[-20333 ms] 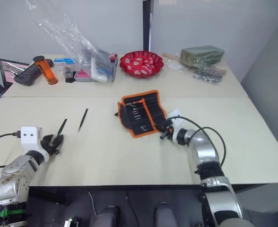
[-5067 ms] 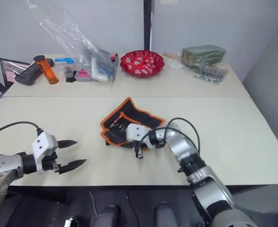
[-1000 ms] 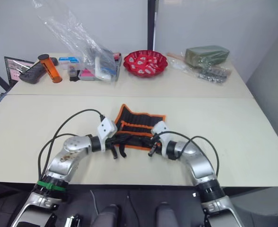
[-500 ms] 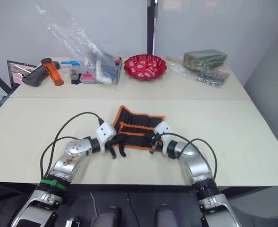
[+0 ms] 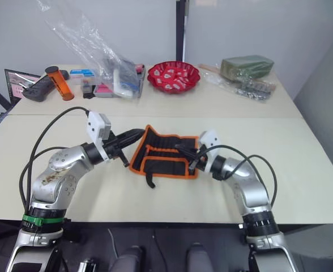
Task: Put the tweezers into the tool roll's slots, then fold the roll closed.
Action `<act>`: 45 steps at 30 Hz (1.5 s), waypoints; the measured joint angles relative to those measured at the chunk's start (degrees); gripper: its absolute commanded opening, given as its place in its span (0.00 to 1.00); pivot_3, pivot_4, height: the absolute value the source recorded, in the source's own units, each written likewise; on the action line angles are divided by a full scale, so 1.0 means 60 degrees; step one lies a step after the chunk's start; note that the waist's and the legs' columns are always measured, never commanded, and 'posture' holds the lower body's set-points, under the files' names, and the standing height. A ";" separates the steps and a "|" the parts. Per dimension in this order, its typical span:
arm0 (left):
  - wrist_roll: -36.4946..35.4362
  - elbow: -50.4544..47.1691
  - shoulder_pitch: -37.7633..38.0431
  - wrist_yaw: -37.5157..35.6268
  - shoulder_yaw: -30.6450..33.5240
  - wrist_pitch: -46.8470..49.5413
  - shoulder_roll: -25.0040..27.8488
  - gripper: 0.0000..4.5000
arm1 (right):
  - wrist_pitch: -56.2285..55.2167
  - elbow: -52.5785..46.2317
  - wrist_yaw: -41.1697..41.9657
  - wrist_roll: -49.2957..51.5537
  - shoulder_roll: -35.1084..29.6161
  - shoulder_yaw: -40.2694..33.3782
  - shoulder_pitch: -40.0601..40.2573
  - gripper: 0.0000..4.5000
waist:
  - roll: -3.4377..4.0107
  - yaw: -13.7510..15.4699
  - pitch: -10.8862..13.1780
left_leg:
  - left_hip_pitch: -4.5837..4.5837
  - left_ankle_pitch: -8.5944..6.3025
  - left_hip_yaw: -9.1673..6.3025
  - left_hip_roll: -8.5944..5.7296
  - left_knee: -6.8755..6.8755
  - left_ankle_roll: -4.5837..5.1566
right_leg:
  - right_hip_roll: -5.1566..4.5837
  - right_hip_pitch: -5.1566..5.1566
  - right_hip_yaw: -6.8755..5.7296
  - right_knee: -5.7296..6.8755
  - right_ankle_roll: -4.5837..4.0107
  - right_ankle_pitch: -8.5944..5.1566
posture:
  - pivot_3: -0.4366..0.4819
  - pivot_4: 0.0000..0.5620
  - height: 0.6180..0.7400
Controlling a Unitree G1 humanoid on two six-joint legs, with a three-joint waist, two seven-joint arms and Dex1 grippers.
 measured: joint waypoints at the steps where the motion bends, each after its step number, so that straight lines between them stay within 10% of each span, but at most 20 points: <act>1: 0.0172 -0.0011 0.0005 0.0055 -0.0223 0.0057 -0.0004 0.00 | 0.0059 0.0003 -0.0039 -0.0071 0.0012 0.0114 0.0000 0.00 | 0.0000 0.0010 0.0000 | -0.0003 0.0000 0.0000 -0.0001 0.0001 0.0000 | -0.0001 -0.0003 0.0000 0.0000 0.0000 0.0000 | 0.48 0.27 1.00; 16: 0.2271 0.2679 0.0445 0.0950 -0.1900 -0.1095 -0.1317 0.00 | -0.0372 0.1109 -0.1180 -0.1526 0.0582 0.0811 0.0372 0.00 | 0.0000 0.0033 0.0000 | -0.0035 0.0000 0.0004 -0.0003 0.0009 0.0000 | -0.0002 -0.0039 0.0001 0.0003 -0.0005 0.0004 | 0.48 0.27 1.00; 34: 0.1585 0.3141 0.0662 0.1314 -0.0937 -0.0909 -0.1924 0.00 | -0.1191 0.2061 -0.0973 -0.1189 0.0435 0.0594 0.0288 0.00 | 0.0005 0.0043 -0.0004 | 0.0110 0.0000 0.0004 -0.0002 -0.0001 -0.0001 | -0.0003 0.0115 0.0001 -0.0023 0.0062 -0.0028 | 0.48 0.27 1.00; 45: -0.1069 0.1507 0.0503 0.1324 0.1122 0.1450 -0.1457 0.00 | -0.0050 0.1009 -0.0184 0.0263 0.0108 -0.0468 0.0270 0.00 | 0.0003 0.0016 0.0006 | -0.0020 0.0000 0.0000 -0.0001 0.0016 -0.0001 | -0.0002 -0.0007 0.0001 -0.0008 0.0004 0.0008 | 0.48 0.27 1.00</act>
